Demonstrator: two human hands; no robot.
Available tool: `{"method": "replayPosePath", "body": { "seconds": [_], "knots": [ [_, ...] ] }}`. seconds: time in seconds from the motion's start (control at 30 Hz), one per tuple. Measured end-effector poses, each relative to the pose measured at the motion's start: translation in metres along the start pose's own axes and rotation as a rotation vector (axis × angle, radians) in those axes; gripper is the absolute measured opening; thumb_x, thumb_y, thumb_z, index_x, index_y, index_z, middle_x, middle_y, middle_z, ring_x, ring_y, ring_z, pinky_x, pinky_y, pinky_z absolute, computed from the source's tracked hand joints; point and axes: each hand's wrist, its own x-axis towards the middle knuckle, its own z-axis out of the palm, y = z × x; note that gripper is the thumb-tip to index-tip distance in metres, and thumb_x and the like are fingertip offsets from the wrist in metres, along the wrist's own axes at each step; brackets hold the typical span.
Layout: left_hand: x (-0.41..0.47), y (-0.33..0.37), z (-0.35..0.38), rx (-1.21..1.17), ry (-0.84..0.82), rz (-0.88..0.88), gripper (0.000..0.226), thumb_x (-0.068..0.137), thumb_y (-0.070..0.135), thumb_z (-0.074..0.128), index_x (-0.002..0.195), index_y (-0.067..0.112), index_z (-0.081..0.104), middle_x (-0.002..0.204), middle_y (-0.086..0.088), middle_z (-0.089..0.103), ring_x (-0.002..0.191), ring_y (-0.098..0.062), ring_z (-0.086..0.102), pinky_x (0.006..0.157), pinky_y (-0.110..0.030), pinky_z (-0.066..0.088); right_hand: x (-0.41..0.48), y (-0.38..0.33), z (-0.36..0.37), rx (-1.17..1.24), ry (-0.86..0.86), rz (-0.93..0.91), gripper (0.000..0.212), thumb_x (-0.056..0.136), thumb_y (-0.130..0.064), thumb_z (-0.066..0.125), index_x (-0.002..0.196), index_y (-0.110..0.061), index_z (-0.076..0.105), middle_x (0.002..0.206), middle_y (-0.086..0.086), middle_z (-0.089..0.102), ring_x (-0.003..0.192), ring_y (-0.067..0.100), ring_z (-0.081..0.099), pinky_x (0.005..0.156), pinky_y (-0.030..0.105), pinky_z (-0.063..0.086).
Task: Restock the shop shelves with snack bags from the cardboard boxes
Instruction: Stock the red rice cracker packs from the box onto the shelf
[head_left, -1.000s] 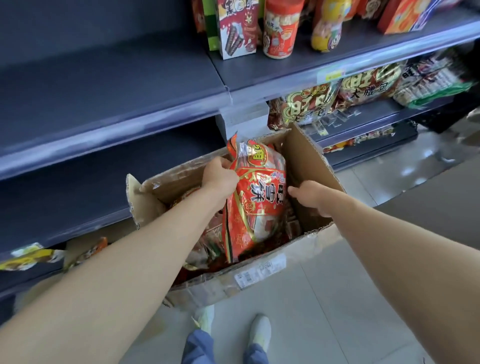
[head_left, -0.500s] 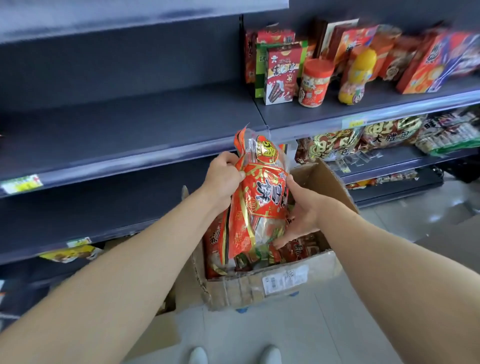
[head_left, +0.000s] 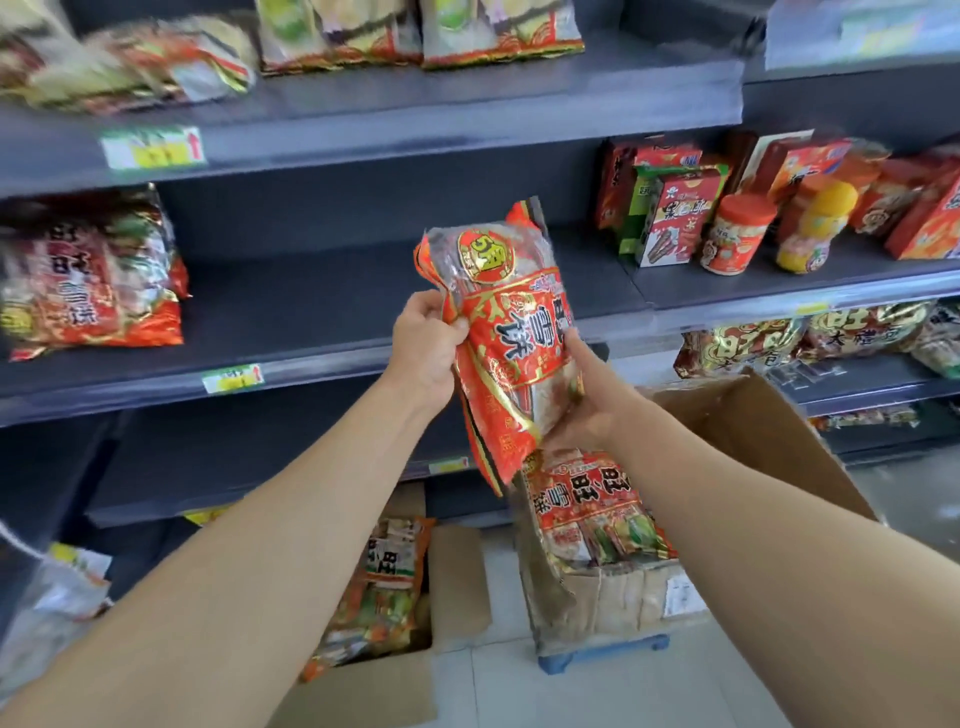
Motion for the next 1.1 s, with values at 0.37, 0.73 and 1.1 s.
{"method": "replayPosePath", "body": {
  "seconds": [0.37,0.73,1.1],
  "knots": [
    [0.021,0.033,-0.185,0.063,0.011,0.042,0.061,0.086,-0.015,0.051,0.138,0.012,0.034,0.128,-0.014,0.056,0.116,-0.03,0.057,0.092,-0.06,0.047,0.053,0.037,0.152,-0.208,0.102,-0.239,0.04,0.081,-0.015,0.071,0.119,-0.011,0.058,0.101,0.009,0.073,0.082,0.027,0.071,0.07,0.045,0.057],
    [0.063,0.044,-0.272,0.1,0.277,-0.05,0.059,0.083,0.017,0.071,0.134,0.026,0.041,0.122,-0.002,0.057,0.099,-0.02,0.064,0.083,-0.043,0.054,0.111,0.019,0.228,-0.399,0.13,-0.468,0.039,0.077,0.011,0.068,0.109,-0.008,0.055,0.098,0.011,0.072,0.082,0.031,0.072,0.074,0.054,0.057],
    [0.194,0.046,-0.299,0.446,0.349,0.049,0.065,0.083,0.013,0.071,0.14,0.017,0.042,0.135,-0.002,0.05,0.109,-0.022,0.059,0.07,-0.027,0.059,0.212,-0.019,0.279,-0.536,0.039,-0.734,0.039,0.082,0.006,0.067,0.087,-0.032,0.057,0.091,-0.01,0.069,0.099,0.023,0.068,0.087,0.047,0.055]
  ]
}}
